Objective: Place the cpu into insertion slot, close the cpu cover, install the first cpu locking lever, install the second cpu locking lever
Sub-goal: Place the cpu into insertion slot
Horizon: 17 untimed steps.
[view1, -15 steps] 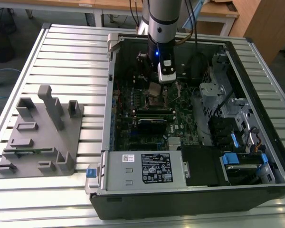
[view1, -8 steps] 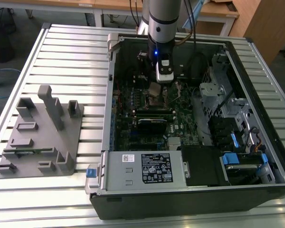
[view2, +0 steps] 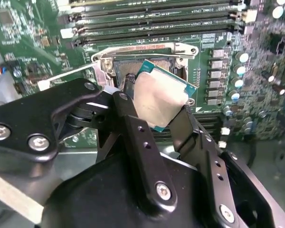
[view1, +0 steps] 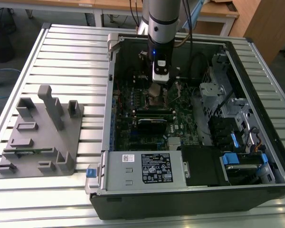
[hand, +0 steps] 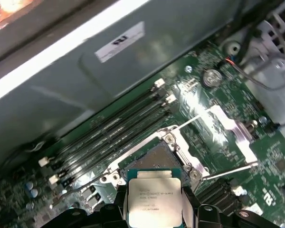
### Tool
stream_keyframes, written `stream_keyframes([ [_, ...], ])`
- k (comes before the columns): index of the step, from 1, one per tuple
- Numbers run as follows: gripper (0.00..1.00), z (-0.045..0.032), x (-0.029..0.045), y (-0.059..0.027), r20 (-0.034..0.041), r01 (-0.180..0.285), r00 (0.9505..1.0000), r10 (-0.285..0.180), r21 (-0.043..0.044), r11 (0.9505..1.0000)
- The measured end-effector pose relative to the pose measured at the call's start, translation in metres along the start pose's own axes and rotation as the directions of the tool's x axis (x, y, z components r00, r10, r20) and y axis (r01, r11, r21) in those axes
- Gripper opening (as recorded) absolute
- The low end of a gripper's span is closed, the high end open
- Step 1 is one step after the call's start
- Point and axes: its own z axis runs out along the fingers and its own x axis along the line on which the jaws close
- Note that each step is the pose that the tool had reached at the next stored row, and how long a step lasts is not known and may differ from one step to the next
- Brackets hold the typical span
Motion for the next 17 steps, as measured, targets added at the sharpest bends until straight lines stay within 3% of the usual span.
stream_keyframes([
  [3,0.54,0.0005,0.0,0.0,0.0048,-0.055,0.9985,0.055,0.001,0.9985],
  [7,0.54,0.0011,0.0,-0.0001,0.0113,-0.127,0.9919,0.127,0.0019,0.9919],
  [11,0.54,0.0018,0.0,-0.0001,0.0178,-0.199,0.9799,0.198,0.0022,0.9801],
  [15,0.54,0.0023,0.0,-0.0002,0.0244,-0.269,0.9628,0.269,0.0021,0.9631],
  [17,0.54,0.0023,0.0,-0.0003,0.0253,-0.28,0.9598,0.279,0.0021,0.9601],
])
